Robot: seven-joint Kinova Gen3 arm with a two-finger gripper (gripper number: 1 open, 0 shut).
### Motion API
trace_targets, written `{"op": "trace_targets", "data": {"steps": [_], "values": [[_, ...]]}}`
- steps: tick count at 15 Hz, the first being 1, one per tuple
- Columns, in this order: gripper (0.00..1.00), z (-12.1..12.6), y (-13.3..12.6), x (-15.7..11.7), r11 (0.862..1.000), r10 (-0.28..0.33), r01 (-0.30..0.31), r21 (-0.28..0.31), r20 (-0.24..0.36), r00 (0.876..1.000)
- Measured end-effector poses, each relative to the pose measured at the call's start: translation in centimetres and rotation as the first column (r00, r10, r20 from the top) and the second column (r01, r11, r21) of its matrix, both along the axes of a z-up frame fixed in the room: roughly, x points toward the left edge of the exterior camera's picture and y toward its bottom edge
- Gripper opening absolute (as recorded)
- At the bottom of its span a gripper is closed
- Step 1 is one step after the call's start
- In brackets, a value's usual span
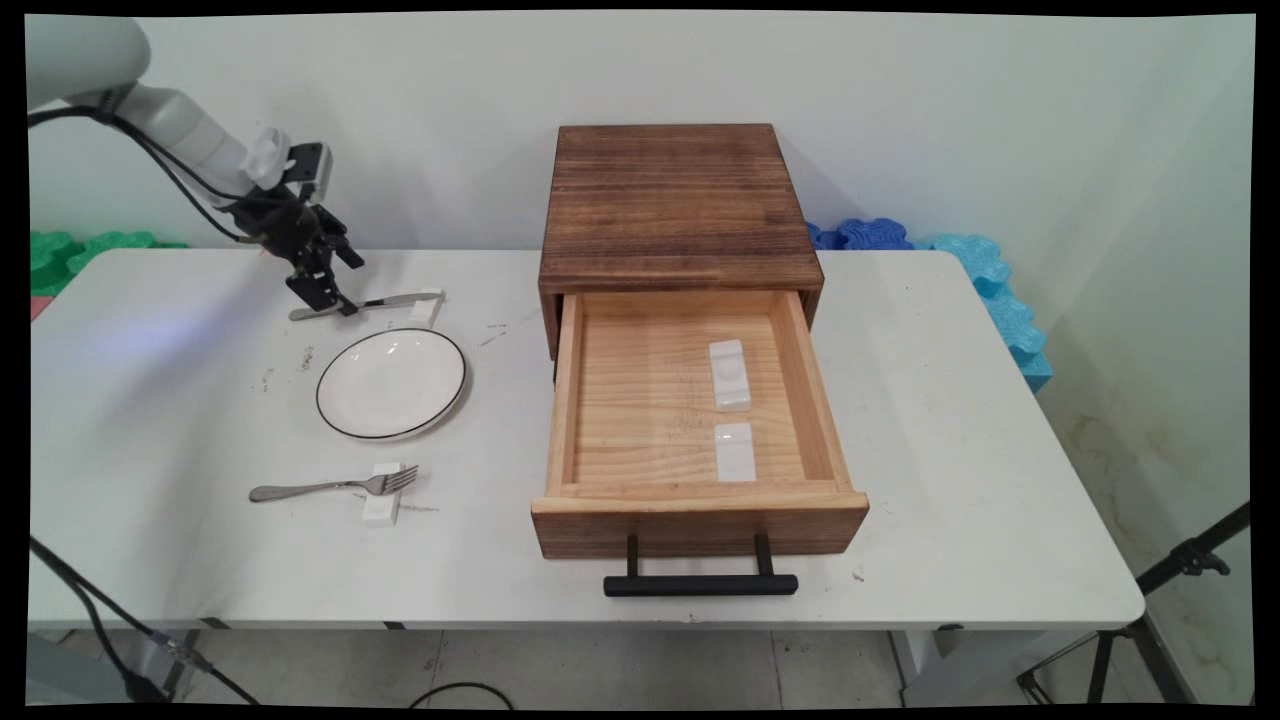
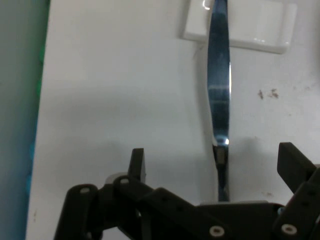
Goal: Pick up the knife from the left of the white plate
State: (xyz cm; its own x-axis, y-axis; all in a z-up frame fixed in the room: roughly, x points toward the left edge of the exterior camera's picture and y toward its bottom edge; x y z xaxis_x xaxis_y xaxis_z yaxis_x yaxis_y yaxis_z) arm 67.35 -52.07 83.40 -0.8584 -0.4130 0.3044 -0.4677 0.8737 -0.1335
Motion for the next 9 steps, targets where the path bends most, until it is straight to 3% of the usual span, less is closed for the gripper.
{"op": "trace_targets", "data": {"steps": [9], "values": [[1.0, -1.6, -1.8, -0.4, 0.999, -0.041, 0.041, 0.023, 0.007, 0.999]]}}
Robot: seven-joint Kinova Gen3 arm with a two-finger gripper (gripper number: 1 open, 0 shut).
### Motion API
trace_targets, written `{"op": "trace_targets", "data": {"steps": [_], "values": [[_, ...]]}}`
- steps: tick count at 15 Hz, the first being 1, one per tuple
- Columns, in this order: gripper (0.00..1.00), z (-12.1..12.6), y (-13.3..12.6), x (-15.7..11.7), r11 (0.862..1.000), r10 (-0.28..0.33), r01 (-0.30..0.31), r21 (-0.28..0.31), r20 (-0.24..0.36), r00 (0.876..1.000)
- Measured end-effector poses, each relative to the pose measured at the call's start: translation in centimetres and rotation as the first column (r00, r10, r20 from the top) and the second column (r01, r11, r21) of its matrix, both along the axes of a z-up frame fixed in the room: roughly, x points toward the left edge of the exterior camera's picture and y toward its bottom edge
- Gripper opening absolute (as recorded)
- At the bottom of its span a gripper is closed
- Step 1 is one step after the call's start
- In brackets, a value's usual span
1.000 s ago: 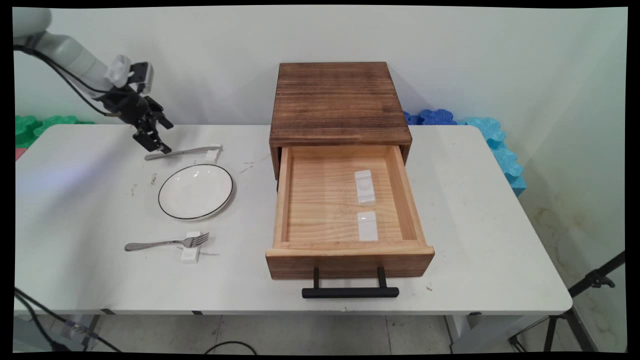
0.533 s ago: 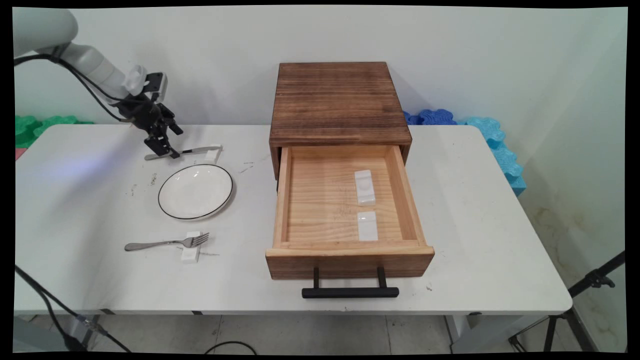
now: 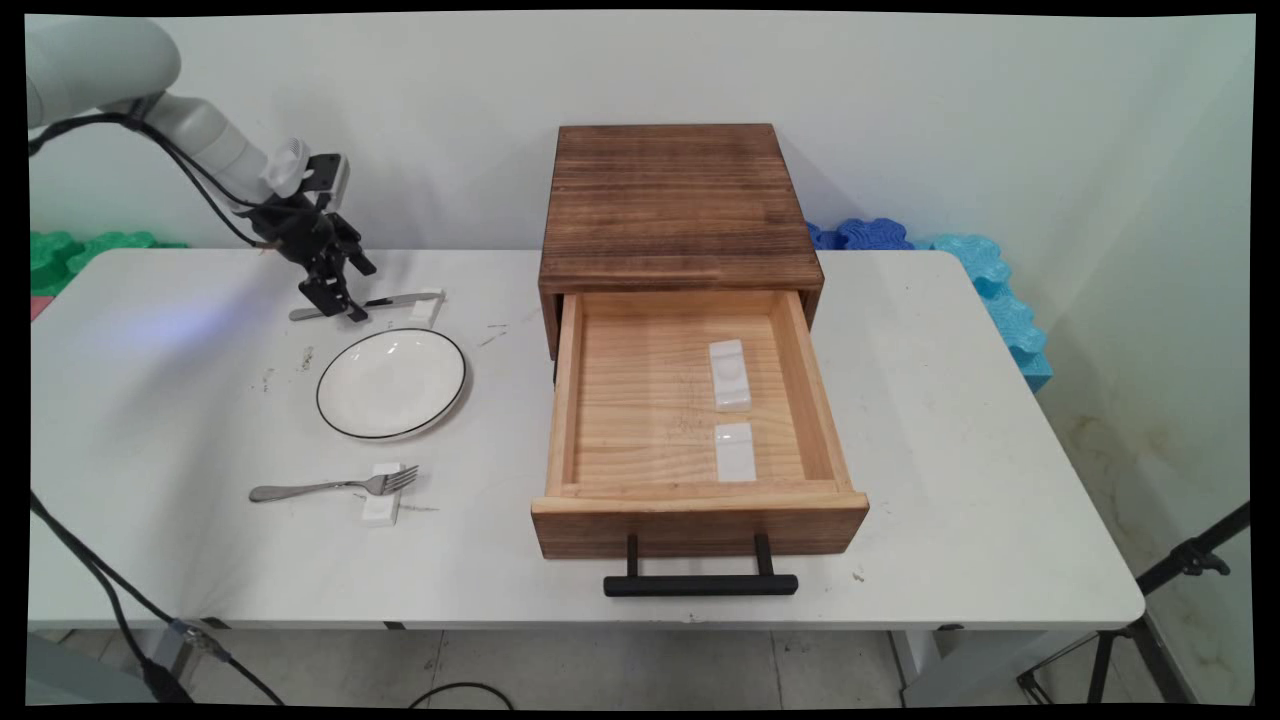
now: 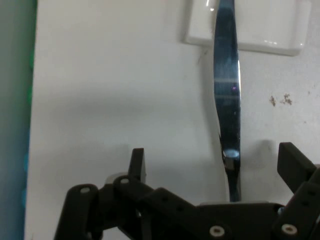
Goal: Pick up the knife from the left of the white plate
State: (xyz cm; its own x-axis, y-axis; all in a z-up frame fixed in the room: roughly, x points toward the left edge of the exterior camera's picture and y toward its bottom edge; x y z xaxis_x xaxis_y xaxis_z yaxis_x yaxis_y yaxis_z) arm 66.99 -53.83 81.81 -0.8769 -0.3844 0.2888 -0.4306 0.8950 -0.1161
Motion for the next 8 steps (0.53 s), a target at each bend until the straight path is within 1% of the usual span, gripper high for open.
{"op": "trace_targets", "data": {"steps": [8], "values": [[1.0, -0.19, -0.54, -0.48, 1.0, -0.024, 0.024, 0.013, 0.003, 1.0]]}}
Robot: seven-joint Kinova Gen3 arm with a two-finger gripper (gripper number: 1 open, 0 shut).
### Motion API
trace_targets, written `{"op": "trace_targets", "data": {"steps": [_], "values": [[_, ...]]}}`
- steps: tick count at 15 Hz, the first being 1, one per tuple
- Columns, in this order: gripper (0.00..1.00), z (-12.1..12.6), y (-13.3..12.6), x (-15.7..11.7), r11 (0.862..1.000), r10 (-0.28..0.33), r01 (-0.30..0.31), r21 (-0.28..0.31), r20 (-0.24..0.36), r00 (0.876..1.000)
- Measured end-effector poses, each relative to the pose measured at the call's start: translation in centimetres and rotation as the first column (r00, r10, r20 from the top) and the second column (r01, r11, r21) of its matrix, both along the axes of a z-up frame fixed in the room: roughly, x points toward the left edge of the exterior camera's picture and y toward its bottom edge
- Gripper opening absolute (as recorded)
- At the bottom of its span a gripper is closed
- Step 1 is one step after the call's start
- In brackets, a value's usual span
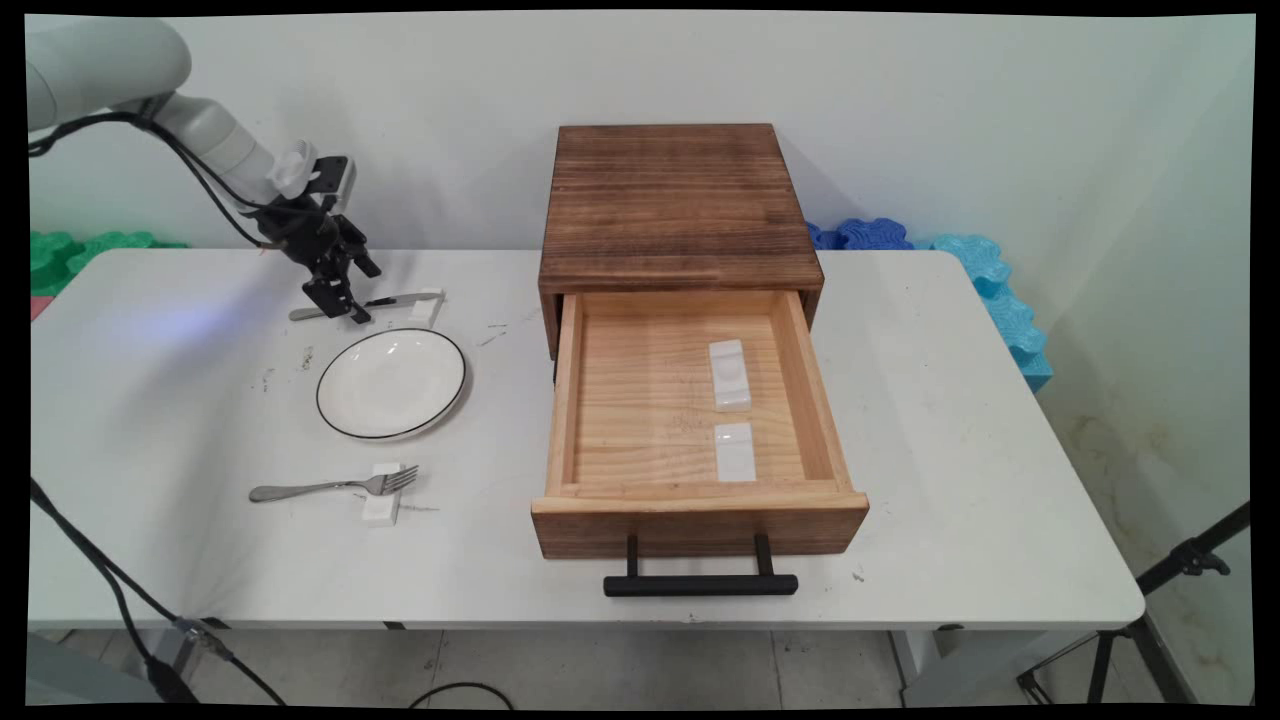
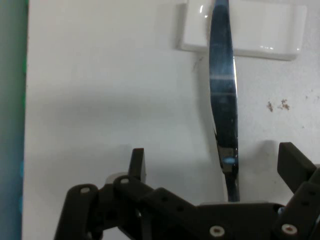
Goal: Pick up the knife from the left of the white plate
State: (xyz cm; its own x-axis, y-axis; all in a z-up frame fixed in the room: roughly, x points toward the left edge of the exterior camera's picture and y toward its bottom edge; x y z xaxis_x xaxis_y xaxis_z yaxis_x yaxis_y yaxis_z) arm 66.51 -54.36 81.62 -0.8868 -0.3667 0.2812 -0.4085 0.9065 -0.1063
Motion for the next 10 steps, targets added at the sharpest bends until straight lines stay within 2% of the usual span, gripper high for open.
{"op": "trace_targets", "data": {"steps": [10], "values": [[1.0, 0.42, 0.35, -0.41, 1.0, -0.016, 0.016, 0.008, 0.01, 1.0]]}}
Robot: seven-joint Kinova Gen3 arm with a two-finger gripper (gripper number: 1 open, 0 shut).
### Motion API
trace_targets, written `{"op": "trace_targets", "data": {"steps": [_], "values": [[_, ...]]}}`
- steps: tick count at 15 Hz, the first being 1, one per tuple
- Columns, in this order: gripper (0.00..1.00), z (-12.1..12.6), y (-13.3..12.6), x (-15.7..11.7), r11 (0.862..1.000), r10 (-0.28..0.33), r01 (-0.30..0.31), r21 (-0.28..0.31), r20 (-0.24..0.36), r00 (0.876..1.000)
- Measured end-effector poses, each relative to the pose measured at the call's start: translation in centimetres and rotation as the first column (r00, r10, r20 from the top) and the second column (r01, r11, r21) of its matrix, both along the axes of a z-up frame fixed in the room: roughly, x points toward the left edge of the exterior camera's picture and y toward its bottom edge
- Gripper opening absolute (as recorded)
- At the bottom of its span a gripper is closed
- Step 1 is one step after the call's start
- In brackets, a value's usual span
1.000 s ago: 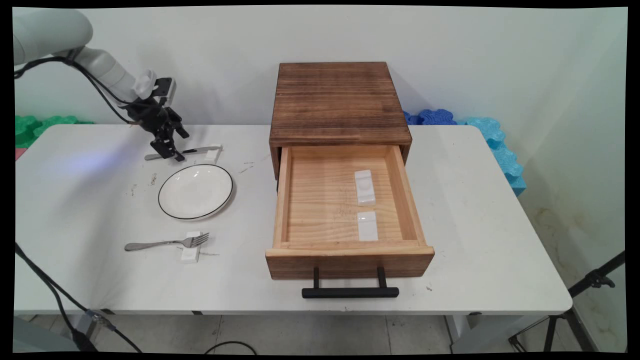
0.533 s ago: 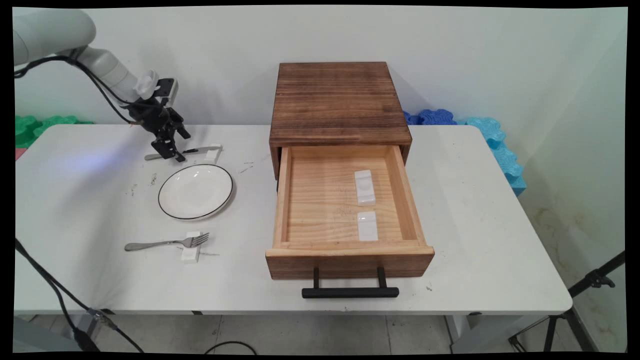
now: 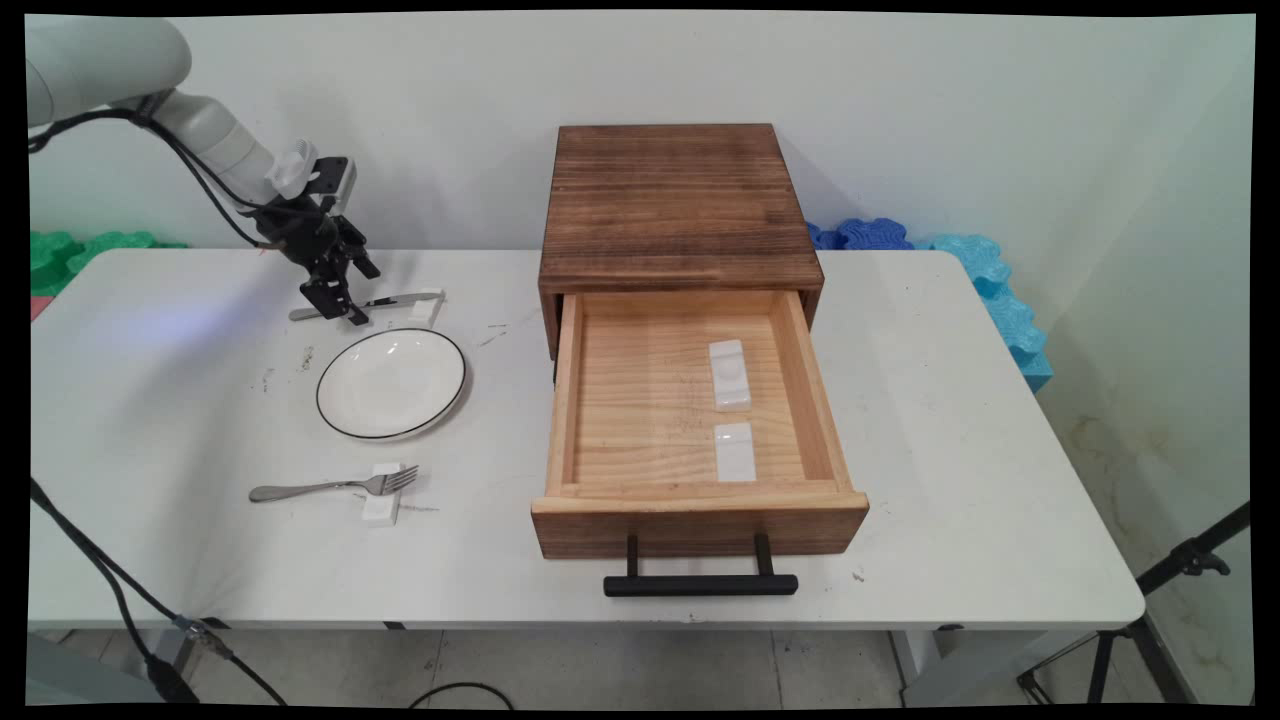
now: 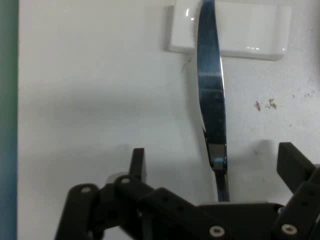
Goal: Pick up the knife from the left of the white plate, then place the picked object into the drawer
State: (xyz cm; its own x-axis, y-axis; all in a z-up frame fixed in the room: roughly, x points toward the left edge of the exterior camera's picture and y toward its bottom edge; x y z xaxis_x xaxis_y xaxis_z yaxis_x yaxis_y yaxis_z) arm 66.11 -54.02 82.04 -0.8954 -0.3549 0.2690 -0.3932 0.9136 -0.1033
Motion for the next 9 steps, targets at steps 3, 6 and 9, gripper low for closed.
{"op": "trace_targets", "data": {"steps": [3, 6, 9], "values": [[0.0, 0.01, 0.21, -0.01, 1.0, -0.002, 0.002, 0.002, 0.006, 1.0], [0.0, -0.01, 0.43, -0.03, 1.0, -0.006, 0.006, 0.004, 0.011, 1.0], [0.0, 0.0, 0.65, -0.13, 1.0, -0.009, 0.009, 0.006, 0.012, 1.0]]}}
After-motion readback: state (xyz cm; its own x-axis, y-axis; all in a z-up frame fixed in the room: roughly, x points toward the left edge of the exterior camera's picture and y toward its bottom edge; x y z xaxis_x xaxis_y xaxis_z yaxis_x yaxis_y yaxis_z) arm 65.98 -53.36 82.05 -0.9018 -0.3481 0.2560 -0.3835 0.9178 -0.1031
